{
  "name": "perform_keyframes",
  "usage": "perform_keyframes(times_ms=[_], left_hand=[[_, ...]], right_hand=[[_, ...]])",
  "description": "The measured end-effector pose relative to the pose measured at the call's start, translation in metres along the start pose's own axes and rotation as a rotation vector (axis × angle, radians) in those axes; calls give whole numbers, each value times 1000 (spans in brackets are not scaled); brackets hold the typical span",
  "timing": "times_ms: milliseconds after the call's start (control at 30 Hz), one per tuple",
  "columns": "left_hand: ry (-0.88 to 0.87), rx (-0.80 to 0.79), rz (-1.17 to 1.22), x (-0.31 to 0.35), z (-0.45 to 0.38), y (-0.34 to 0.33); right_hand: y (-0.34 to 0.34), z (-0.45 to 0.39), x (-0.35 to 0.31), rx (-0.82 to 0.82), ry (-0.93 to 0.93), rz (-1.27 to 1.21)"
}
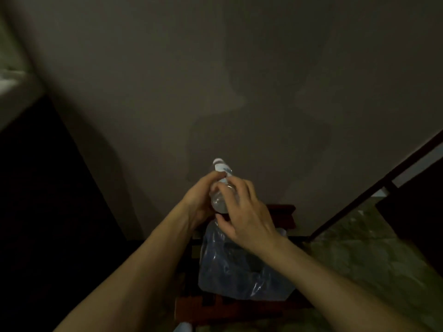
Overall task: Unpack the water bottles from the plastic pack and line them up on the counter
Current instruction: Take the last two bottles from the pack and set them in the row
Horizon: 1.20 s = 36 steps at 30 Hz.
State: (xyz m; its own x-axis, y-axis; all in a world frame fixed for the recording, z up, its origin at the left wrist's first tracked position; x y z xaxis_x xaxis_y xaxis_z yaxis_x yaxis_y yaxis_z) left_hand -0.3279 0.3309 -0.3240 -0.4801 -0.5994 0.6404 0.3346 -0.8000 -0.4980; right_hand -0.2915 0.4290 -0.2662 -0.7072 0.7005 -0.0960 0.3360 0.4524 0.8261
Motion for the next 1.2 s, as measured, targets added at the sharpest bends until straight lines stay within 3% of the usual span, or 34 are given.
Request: perform_keyframes(times_ms=[67,133,233,333,600,933,1200], left_hand=[[-73,12,29,13,20,2],[-125,12,36,25,41,4],[-241,31,-28,50,69,6],[-384,98,-90,77,90,13],[-709,273,-357,161,143,62],[-991,289,-677,274,238,195],[-1083,366,-671,333,271,296]], right_hand=[[7,-4,-5,81,-155,-226],[11,-11,-5,132,-428,-488],[6,-24,-14,22,-849,-918],[2,-41,-35,-96,-991,-1165],[10,-103,-93,-56,-762,-1359],[-33,-197,-244,31,-534,-1228],[-66,-261,-348,34,-547,-1089]])
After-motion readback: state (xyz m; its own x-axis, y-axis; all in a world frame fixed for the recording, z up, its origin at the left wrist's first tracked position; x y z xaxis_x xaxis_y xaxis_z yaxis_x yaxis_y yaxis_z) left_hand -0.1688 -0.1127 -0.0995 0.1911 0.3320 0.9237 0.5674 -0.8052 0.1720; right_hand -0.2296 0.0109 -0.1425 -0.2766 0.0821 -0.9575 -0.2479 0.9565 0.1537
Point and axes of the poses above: each hand's wrist, its own z-axis away from the middle knuckle, its own y-axis out of the back of the hand, x = y × z, the point moved 5 cm from there along -z, towards the middle knuckle, and after that the axes turned 12 degrees about x, right-handed, at the moved point
